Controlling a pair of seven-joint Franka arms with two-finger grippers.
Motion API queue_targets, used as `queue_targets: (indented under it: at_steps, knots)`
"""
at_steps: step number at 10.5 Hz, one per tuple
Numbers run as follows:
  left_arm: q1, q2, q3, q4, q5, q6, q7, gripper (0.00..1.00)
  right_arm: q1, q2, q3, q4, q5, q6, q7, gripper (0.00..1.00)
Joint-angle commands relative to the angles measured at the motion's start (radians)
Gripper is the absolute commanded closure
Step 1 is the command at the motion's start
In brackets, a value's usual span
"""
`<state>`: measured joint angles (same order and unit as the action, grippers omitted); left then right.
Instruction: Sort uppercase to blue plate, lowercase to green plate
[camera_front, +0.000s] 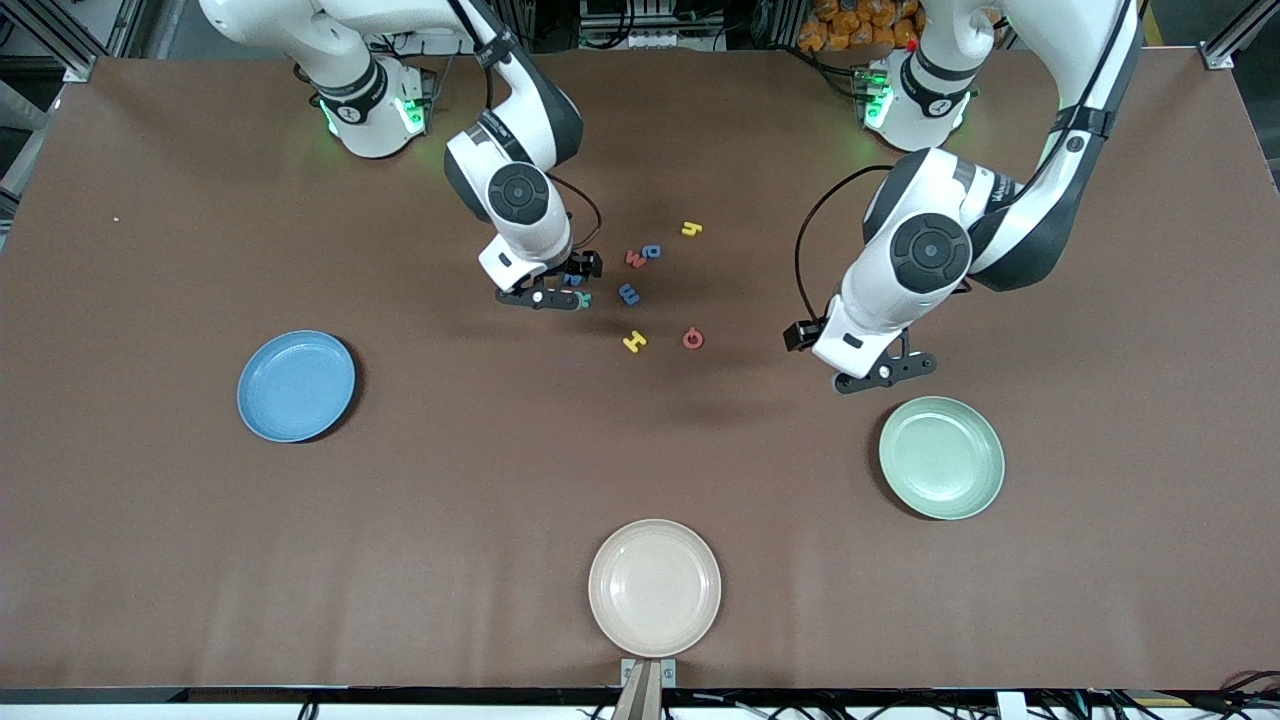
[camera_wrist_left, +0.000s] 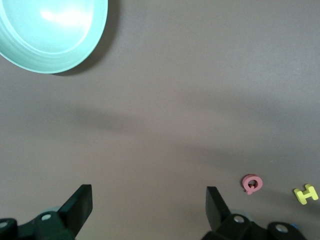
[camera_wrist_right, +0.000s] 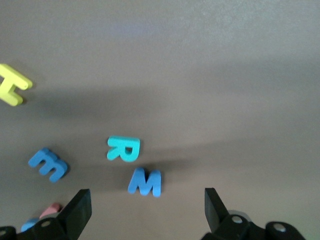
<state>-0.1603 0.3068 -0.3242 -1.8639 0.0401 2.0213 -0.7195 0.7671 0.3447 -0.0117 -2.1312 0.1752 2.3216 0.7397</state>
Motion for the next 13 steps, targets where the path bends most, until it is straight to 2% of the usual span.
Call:
queue_targets:
  at_steps: [1,5,8,10,13]
  knots:
    - [-0.007,-0.014,-0.004,-0.021,0.027,0.019,-0.023,0.00,0.005,0.011,-0.004,-0.029,0.012,0.042,0.017,0.00]
    - [-0.010,-0.002,-0.006,-0.023,0.049,0.020,-0.023,0.00,0.044,0.039,-0.005,-0.076,0.033,0.160,0.064,0.00]
    - [-0.010,0.009,-0.006,-0.024,0.049,0.020,-0.023,0.00,0.060,0.042,-0.004,-0.082,0.033,0.154,0.093,0.00]
    - [-0.012,0.011,-0.006,-0.026,0.049,0.020,-0.023,0.00,0.105,0.059,-0.007,-0.102,0.032,0.203,0.137,0.00]
    - [-0.016,0.018,-0.006,-0.023,0.050,0.028,-0.023,0.00,0.092,0.056,-0.011,-0.107,0.029,0.196,0.126,0.00]
